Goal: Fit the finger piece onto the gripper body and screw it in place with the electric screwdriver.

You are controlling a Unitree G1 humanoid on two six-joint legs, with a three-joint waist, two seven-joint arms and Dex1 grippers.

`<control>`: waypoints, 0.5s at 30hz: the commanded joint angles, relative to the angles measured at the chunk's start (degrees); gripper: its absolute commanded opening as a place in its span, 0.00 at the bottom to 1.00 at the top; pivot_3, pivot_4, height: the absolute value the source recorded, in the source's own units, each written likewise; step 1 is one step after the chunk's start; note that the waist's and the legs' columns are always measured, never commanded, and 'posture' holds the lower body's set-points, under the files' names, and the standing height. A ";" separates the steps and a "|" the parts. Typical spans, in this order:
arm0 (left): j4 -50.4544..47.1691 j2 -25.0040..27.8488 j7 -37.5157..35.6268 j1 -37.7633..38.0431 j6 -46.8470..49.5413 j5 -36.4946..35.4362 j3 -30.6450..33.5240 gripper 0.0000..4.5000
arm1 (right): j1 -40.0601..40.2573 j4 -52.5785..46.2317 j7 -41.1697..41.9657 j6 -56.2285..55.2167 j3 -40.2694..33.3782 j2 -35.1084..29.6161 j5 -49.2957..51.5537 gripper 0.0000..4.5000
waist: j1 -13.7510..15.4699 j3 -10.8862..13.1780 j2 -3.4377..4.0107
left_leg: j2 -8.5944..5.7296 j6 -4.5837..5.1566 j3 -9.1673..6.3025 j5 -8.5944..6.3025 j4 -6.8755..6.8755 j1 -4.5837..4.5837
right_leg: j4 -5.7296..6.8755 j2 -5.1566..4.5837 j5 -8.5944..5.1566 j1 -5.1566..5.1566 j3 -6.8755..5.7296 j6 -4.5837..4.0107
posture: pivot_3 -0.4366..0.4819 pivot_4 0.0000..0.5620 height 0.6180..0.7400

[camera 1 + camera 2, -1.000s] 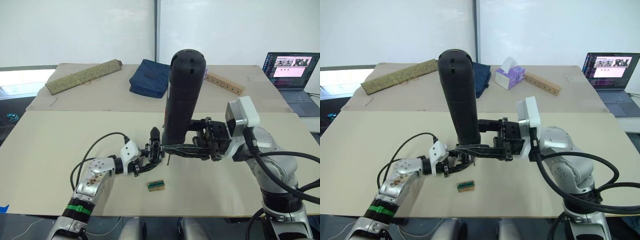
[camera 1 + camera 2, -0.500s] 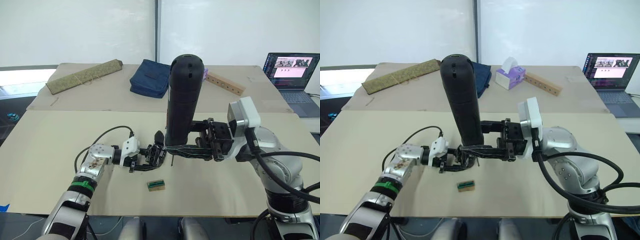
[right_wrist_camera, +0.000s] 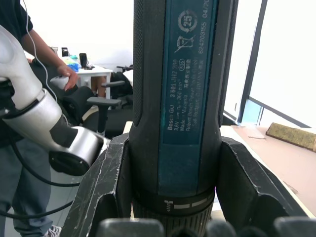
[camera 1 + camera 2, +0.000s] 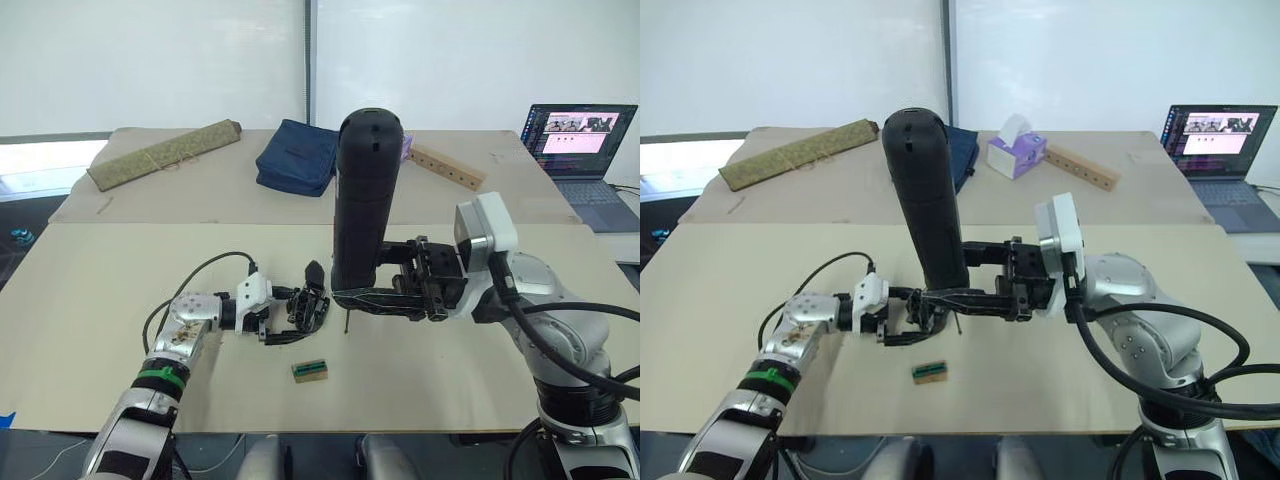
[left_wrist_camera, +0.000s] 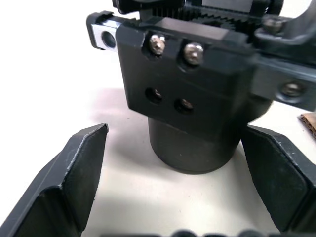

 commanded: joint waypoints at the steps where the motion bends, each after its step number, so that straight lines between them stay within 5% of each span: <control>1: -5.64 0.17 3.49 5.07 2.33 -0.85 1.37 1.00 | -0.50 -2.13 -0.35 -1.01 -2.49 -0.05 1.67 0.43 | 0.04 0.00 0.00 | 0.01 0.00 0.00 0.00 0.00 0.00 | 0.00 -0.01 0.00 0.00 0.00 0.00 | 0.48 0.27 1.00; 15: -21.17 -3.04 13.35 12.69 14.07 -0.25 -2.01 1.00 | -1.83 -0.93 -0.47 -1.02 -2.34 0.27 1.36 0.43 | 0.80 0.00 0.00 | -0.07 0.00 -0.01 0.00 0.02 -0.01 | -0.09 -0.14 0.01 0.09 -0.02 0.03 | 0.48 0.27 1.00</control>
